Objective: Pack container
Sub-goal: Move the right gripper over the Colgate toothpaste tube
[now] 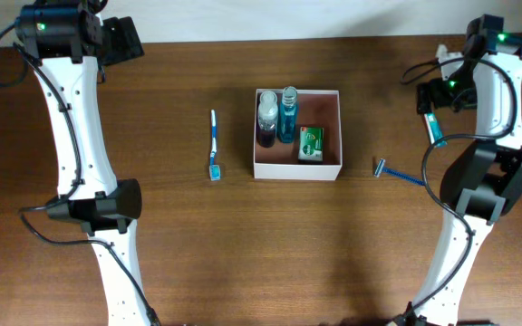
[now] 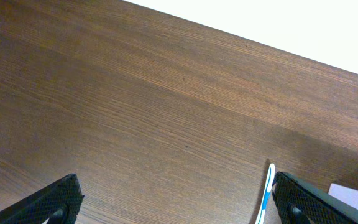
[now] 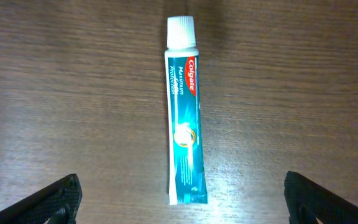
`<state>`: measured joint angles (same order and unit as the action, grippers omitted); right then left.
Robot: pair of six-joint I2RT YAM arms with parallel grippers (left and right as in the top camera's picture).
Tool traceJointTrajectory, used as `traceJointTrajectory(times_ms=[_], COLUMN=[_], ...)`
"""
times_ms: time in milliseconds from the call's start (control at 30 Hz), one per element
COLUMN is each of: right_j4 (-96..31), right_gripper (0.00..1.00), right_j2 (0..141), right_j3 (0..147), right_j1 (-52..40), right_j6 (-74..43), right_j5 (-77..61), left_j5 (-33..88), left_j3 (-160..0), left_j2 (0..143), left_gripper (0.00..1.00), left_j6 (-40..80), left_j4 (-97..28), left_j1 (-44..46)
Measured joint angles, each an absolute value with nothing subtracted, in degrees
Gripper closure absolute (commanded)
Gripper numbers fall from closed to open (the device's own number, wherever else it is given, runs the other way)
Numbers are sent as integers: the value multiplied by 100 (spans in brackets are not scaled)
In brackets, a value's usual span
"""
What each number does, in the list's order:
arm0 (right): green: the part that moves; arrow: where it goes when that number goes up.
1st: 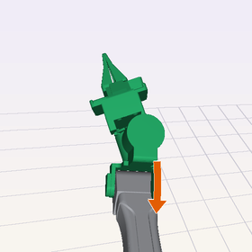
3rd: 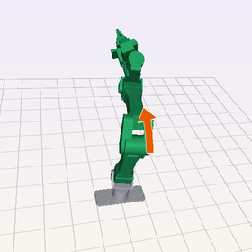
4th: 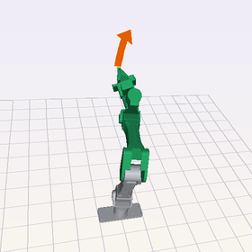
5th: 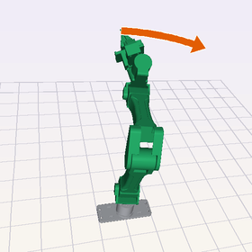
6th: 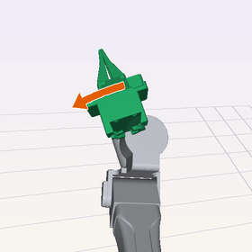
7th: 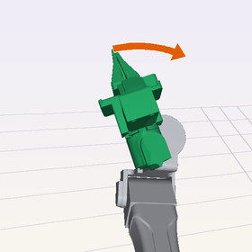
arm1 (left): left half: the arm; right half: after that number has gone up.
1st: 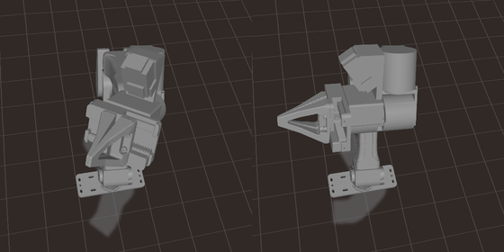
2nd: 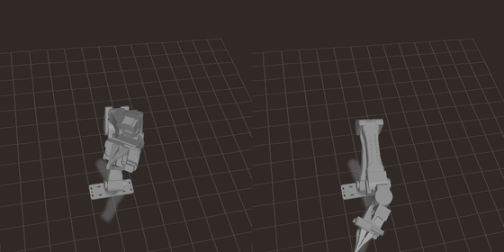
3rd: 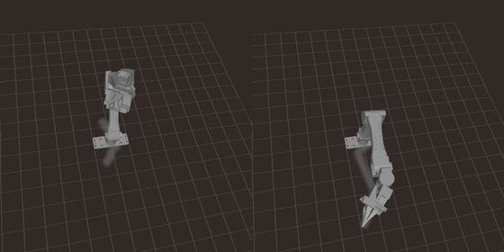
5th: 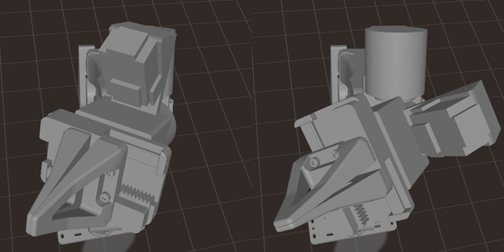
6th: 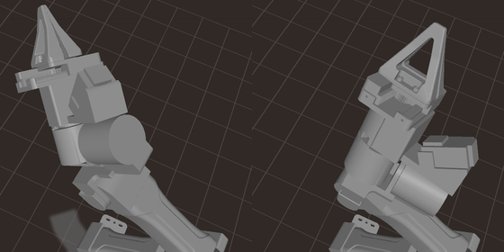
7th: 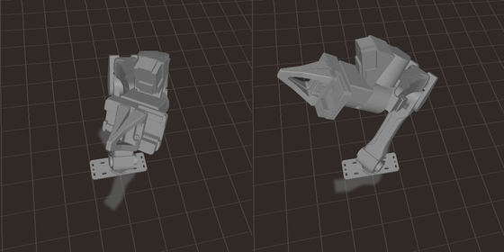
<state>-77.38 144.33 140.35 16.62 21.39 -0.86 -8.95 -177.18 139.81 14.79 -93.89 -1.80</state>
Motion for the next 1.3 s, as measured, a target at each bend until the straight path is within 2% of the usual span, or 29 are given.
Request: traceJointTrajectory(times_ms=[1300], right_j4=[-7577], right_gripper=[1], right_j2=[15002], right_j3=[14035], right_j1=[1647], right_j6=[2171], right_j5=[21], left_j5=[-895], left_j3=[-17718], left_j2=[13981], left_gripper=[1], left_j6=[1479], left_j4=[-9389], left_j1=[-180])
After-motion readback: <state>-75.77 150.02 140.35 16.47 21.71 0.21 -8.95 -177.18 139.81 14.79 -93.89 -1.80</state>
